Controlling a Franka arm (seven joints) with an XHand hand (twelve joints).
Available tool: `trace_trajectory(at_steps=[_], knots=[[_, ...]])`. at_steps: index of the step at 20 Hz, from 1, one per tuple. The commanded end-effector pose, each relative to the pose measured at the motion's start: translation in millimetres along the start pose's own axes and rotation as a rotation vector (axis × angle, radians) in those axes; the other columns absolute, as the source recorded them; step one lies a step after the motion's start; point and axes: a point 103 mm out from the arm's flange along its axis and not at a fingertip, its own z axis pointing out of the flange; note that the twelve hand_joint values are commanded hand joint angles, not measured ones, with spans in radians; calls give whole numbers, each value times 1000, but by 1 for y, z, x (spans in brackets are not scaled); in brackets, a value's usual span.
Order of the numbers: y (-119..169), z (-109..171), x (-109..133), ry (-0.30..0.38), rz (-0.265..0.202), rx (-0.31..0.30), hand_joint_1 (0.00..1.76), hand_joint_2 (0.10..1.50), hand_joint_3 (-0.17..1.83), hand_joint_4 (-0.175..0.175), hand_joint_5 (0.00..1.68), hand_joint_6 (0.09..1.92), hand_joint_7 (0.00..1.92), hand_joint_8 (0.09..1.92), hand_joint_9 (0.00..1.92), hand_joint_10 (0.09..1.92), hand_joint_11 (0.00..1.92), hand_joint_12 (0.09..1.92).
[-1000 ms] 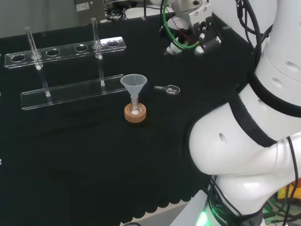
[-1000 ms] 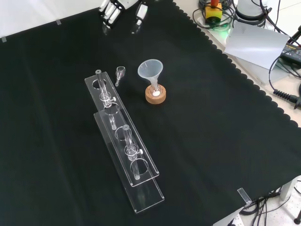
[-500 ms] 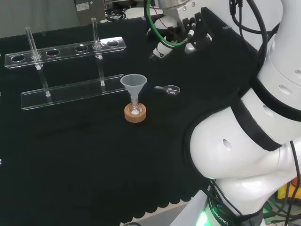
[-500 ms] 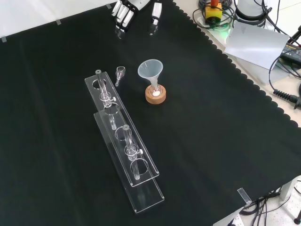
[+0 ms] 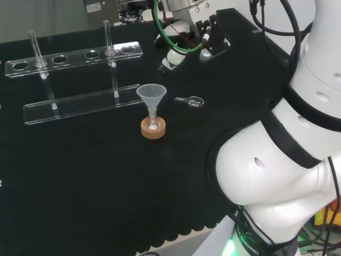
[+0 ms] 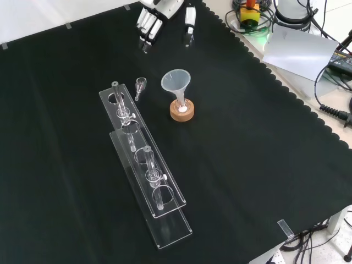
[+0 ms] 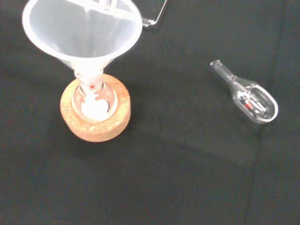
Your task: Remove the funnel from the round-bottom flask.
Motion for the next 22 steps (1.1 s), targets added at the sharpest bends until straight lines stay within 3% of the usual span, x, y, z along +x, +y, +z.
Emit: trace_trajectory(at_steps=[1, 22], knots=[[9, 8, 14, 22, -45, 44, 464, 924, -175, -24, 121, 87, 5, 696, 241, 749, 332, 1464], [36, 35, 32, 22, -108, 106, 453, 906, -168, -6, 33, 87, 0, 474, 97, 813, 307, 1487]])
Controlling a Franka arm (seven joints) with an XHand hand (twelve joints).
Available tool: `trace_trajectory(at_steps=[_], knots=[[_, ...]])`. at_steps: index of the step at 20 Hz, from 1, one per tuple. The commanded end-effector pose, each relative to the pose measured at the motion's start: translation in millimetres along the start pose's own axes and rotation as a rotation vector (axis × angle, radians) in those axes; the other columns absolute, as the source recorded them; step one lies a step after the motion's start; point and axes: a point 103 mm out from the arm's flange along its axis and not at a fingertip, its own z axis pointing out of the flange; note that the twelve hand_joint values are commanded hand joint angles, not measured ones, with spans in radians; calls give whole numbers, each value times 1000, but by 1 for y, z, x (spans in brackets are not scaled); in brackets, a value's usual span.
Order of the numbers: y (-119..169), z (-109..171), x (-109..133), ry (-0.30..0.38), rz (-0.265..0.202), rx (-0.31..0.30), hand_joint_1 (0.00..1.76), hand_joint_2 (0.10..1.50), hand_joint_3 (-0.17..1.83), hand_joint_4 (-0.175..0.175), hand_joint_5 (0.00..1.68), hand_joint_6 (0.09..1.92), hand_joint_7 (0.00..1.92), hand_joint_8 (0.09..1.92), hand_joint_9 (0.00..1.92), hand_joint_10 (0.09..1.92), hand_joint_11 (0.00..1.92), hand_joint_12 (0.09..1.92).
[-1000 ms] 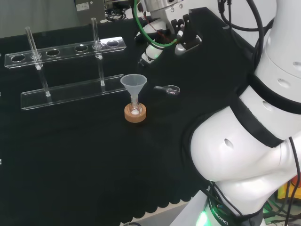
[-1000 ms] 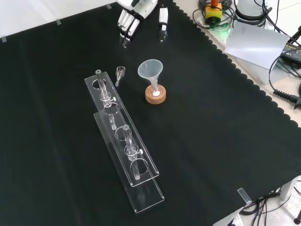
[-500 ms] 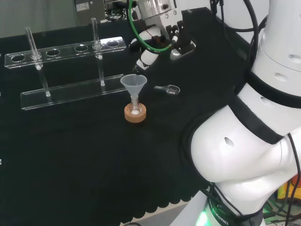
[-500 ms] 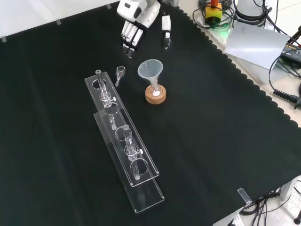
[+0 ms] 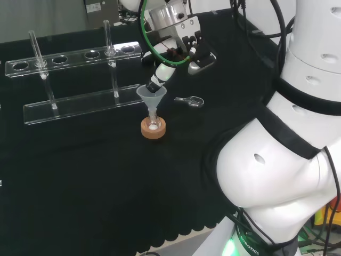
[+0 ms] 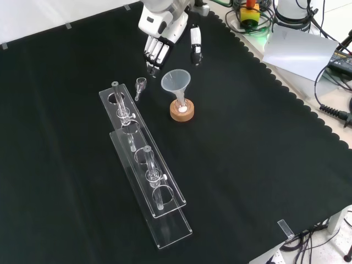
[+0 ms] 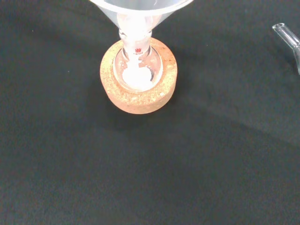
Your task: Remove the funnel from the round-bottom flask.
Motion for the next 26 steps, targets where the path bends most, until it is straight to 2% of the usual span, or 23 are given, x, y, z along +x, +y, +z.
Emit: trace_trajectory(at_steps=[1, 15, 26], knots=[[8, 4, 3, 0, -11, 12, 451, 905, -169, -6, 32, 87, 0, 472, 95, 813, 307, 1487], [24, 20, 4, -19, -27, 57, 437, 893, -165, -6, 12, 87, 0, 410, 60, 824, 298, 1490], [33, 30, 6, -52, -27, 66, 440, 888, -163, -7, 8, 87, 0, 383, 52, 829, 297, 1492]])
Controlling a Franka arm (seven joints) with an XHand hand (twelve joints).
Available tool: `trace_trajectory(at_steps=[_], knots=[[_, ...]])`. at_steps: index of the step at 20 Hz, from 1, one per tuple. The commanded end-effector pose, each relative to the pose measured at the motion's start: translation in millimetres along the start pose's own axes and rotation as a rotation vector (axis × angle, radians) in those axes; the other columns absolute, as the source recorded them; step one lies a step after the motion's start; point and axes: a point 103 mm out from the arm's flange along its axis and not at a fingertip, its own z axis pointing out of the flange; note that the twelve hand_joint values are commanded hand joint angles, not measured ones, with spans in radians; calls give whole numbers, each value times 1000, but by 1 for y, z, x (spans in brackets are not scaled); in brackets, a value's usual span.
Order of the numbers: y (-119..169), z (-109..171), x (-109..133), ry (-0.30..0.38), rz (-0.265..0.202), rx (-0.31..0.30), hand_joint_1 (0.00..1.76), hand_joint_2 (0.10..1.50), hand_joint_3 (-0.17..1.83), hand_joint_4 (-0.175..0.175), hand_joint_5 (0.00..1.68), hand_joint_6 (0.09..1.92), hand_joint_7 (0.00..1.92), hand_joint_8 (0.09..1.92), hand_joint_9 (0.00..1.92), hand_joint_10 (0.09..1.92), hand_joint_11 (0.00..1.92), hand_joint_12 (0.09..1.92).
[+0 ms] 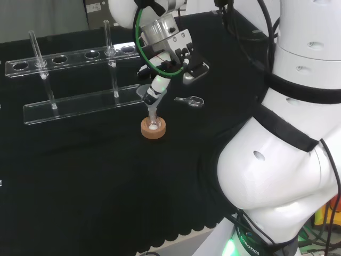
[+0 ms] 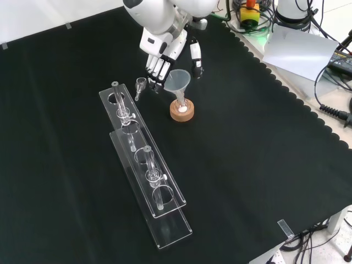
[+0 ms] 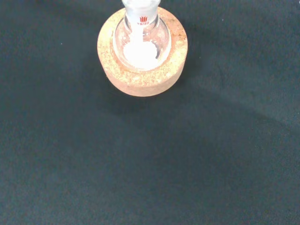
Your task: Remove the funnel from the round-bottom flask.
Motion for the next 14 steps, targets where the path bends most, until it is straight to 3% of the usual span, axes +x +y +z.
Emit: trace_trajectory(at_steps=[1, 14], knots=[[4, 4, 0, -13, 1, 7, 442, 887, -162, -7, 8, 87, 0, 380, 52, 830, 298, 1492], [13, 12, 4, -55, -5, 43, 473, 884, -156, -9, 8, 87, 0, 387, 97, 835, 311, 1486]])
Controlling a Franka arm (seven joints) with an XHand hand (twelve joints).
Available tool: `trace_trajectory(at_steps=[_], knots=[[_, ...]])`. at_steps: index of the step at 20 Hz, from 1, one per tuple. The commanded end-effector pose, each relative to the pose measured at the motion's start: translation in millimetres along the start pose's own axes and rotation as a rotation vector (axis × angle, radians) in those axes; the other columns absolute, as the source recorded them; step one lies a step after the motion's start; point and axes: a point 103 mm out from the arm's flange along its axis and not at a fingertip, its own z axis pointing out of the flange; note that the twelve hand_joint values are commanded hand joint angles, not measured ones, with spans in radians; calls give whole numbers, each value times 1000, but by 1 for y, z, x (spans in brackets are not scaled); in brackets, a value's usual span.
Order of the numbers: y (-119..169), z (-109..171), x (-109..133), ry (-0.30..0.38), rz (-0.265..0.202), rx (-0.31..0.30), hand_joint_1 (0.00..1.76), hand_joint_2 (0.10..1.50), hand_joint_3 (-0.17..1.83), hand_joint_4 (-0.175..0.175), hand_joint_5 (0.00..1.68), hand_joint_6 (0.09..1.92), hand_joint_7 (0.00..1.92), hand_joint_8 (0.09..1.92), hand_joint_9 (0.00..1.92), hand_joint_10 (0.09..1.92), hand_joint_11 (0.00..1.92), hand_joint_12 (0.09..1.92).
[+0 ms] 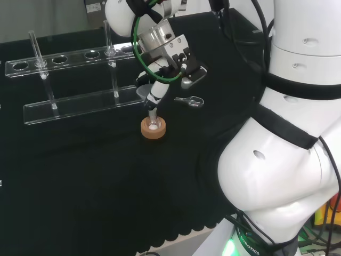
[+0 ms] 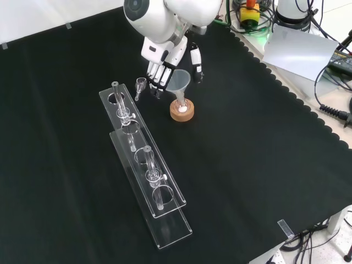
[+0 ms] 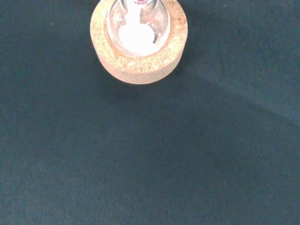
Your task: Remove the funnel from the round-bottom flask.
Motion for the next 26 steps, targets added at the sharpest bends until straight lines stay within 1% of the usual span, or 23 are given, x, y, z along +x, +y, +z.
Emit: trace_trajectory(at_steps=[1, 4, 7, 8, 10, 12, 14, 18, 23, 26], knots=[[2, 1, 2, -20, 2, 11, 476, 884, -155, -9, 8, 87, 0, 390, 105, 835, 312, 1485], [3, 1, 2, -35, 4, 15, 511, 886, -148, -12, 13, 87, 0, 437, 194, 796, 319, 1478], [2, -2, 3, -58, 8, -10, 584, 908, -149, -24, 67, 87, 20, 579, 371, 716, 326, 1469], [1, -3, 3, -73, 13, -22, 610, 921, -155, -28, 113, 87, 65, 630, 454, 685, 332, 1462], [-1, -6, 4, -101, 22, -49, 660, 951, -169, -37, 235, 87, 234, 691, 645, 634, 362, 1430], [-3, -9, 5, -122, 26, -78, 700, 973, -174, -44, 358, 87, 401, 707, 804, 602, 407, 1391], [-5, -12, 6, -137, 28, -93, 724, 987, -175, -48, 454, 87, 513, 713, 910, 592, 447, 1364], [-10, -17, 6, -149, 31, -113, 741, 998, -175, -47, 544, 102, 583, 722, 976, 595, 479, 1347], [-23, -30, 4, -148, 31, -164, 745, 1001, -175, -48, 560, 110, 595, 724, 988, 597, 489, 1340], [-32, -41, 4, -132, 27, -204, 745, 1002, -175, -49, 561, 112, 598, 725, 990, 597, 499, 1337]])
